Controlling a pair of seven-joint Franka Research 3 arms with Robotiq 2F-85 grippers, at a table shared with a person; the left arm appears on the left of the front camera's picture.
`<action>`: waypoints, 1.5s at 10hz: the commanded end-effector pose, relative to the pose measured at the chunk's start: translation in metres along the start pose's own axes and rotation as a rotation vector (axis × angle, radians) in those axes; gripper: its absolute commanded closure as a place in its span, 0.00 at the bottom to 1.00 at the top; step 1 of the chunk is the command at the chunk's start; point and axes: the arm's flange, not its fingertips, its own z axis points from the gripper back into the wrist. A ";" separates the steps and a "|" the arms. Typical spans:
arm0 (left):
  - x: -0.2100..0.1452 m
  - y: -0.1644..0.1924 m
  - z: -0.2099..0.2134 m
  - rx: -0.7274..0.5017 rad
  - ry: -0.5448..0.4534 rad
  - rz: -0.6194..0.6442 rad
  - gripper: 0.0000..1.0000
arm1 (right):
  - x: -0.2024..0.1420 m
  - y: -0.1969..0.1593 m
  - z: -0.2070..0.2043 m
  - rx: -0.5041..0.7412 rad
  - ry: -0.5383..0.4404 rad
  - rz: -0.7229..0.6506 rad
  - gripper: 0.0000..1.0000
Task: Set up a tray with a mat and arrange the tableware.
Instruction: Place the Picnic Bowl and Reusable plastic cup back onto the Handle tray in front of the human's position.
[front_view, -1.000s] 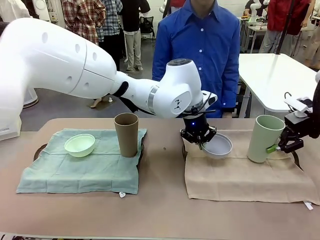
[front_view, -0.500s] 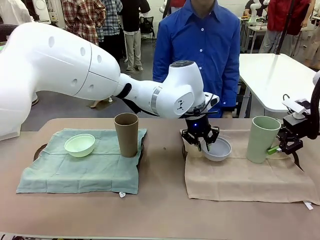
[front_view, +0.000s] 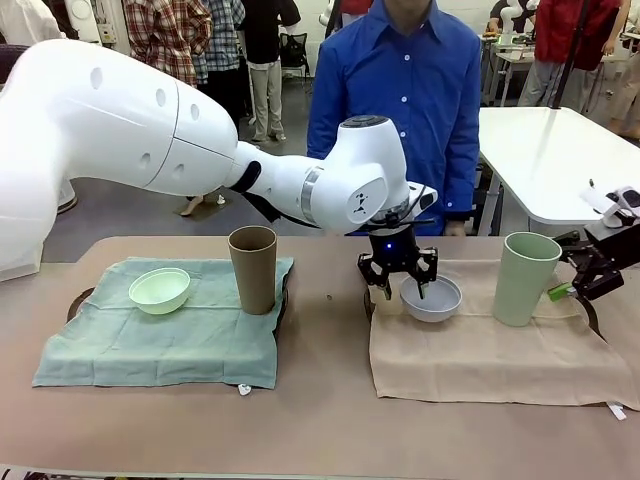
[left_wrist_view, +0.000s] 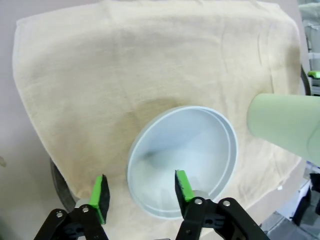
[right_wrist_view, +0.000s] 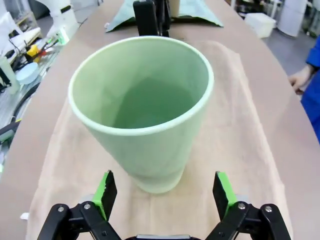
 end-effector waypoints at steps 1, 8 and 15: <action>-0.018 0.003 0.018 -0.009 -0.022 -0.044 0.17 | -0.002 0.022 0.013 -0.053 0.037 -0.055 0.00; -0.066 0.052 0.112 0.147 -0.148 -0.167 0.07 | 0.068 0.069 0.092 -0.151 0.411 -0.641 0.00; -0.114 0.135 0.250 0.354 -0.230 -0.200 0.07 | 0.214 0.126 0.066 -0.645 0.671 -1.001 0.00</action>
